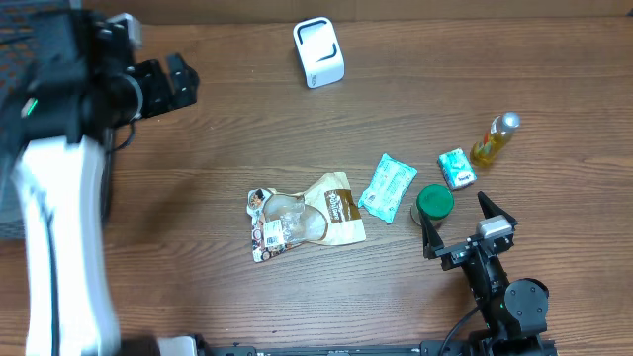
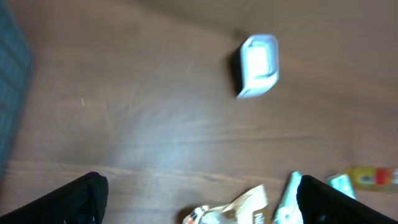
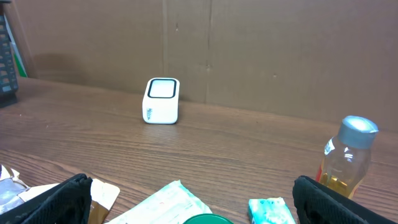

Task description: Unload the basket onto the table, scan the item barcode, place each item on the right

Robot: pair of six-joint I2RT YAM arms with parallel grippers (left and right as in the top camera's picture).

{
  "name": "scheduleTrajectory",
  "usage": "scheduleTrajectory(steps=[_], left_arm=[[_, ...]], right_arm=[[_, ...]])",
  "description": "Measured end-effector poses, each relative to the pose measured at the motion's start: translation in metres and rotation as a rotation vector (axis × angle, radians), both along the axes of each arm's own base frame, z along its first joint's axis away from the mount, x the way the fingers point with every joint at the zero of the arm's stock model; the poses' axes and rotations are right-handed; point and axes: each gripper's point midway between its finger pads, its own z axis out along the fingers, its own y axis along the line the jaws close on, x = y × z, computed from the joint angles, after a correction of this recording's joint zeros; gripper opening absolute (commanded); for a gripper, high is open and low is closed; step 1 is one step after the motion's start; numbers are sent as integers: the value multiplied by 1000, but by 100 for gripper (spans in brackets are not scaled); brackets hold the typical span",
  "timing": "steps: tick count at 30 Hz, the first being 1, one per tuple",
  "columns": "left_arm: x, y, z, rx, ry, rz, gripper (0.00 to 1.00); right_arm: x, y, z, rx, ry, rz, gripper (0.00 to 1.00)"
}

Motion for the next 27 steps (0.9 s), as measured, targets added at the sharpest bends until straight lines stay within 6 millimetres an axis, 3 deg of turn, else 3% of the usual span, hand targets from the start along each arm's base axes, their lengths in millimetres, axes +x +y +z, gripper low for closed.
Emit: scheduleTrajectory(steps=[3, 7, 12, 15, 27], left_arm=[[-36, -5, 53, 20, -154, 0, 100], [-92, -12, 108, 44, -339, 0, 100], [-151, -20, 135, 59, -448, 0, 99], [-188, -25, 135, 60, -455, 0, 100], [-237, -27, 51, 42, -176, 21, 99]], right_arm=[[0, 0, 0, 0, 0, 0, 100], [0, 0, 0, 0, 1, 0, 100], [0, 0, 0, 1, 1, 0, 100], [0, 0, 0, 0, 0, 0, 100], [0, 0, 0, 0, 1, 0, 100]])
